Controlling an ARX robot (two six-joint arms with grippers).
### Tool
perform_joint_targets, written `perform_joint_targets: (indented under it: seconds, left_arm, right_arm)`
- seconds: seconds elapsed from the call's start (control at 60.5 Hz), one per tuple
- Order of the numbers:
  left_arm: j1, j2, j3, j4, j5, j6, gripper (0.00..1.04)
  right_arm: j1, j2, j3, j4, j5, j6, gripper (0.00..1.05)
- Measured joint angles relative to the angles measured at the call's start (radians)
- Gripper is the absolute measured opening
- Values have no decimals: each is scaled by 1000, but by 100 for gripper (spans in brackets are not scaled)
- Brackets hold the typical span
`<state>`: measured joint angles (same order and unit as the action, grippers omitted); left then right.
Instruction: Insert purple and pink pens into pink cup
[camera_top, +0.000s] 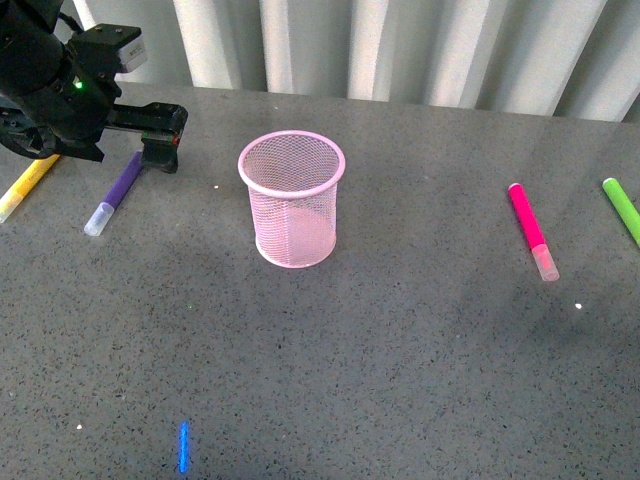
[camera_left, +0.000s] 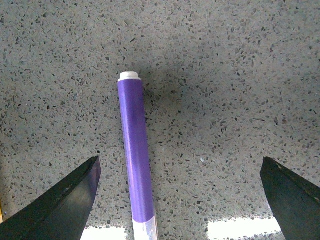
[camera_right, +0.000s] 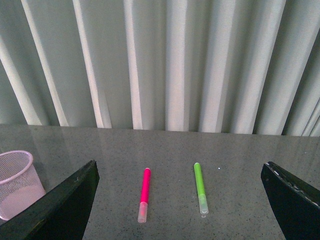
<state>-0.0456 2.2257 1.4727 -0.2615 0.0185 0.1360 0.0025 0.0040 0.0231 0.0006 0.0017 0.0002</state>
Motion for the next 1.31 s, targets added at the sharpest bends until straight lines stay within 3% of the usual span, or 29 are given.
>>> perform_joint_targets:
  seconds: [0.992, 1.306]
  left_arm:
    - [35, 176, 210, -107, -8, 14, 98]
    - [32, 185, 243, -194, -10, 18, 53]
  right_arm:
    - [0, 0, 0, 0, 0, 0, 98]
    - [0, 0, 0, 0, 0, 0, 98]
